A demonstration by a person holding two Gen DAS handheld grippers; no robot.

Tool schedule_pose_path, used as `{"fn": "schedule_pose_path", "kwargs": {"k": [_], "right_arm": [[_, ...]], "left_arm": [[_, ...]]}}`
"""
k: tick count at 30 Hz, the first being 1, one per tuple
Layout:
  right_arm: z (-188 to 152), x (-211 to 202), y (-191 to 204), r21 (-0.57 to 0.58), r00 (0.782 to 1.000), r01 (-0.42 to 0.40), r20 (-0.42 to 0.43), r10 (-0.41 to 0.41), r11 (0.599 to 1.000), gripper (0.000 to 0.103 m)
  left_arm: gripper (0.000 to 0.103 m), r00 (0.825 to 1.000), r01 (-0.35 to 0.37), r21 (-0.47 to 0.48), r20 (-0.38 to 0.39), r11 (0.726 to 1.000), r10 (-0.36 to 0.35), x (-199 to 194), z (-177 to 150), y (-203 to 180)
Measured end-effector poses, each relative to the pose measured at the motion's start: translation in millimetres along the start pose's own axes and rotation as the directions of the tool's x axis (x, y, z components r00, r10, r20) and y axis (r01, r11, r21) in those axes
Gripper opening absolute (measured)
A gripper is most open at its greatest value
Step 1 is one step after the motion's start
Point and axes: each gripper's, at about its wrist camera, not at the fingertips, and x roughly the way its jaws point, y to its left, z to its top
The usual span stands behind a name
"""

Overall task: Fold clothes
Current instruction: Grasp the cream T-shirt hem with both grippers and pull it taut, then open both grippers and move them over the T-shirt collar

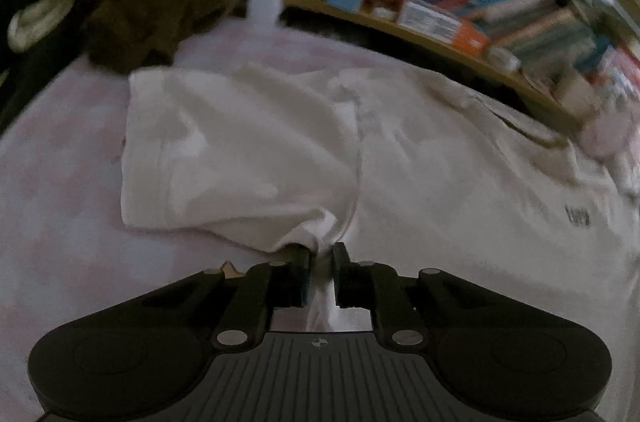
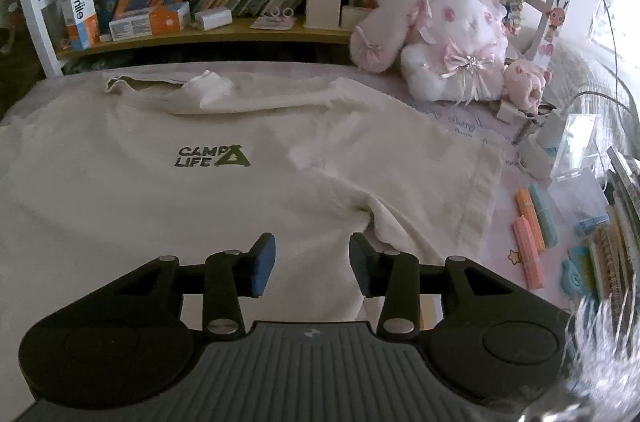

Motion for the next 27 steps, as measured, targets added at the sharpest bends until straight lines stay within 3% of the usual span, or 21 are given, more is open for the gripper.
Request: {"fn": "schedule_pose_path", "kwargs": {"k": [6, 11, 21, 27], "right_arm": [[7.6, -2.5, 8.8, -0.096, 1.000, -0.015, 0.009, 0.016, 0.995, 0.046], [21.3, 3.8, 12.7, -0.184, 0.999, -0.031, 0.015, 0.034, 0.982, 0.049], [54.2, 34.4, 9.8, -0.324, 0.994, -0.093, 0.016, 0.104, 0.942, 0.051], [75.9, 56.0, 6.8, -0.382, 0.990, -0.126, 0.016, 0.143, 0.916, 0.051]], "left_arm": [[0.030, 0.999, 0.003, 0.155, 0.040, 0.988, -0.009, -27.0, 0.9, -14.9], [0.041, 0.998, 0.014, 0.231, 0.063, 0.973, -0.030, -35.5, 8.4, -31.5], [0.059, 0.998, 0.008, 0.341, 0.058, 0.940, -0.030, -18.8, 26.4, -81.9], [0.061, 0.998, 0.011, 0.385, 0.046, 0.923, -0.031, 0.8, 37.9, -103.4]]}}
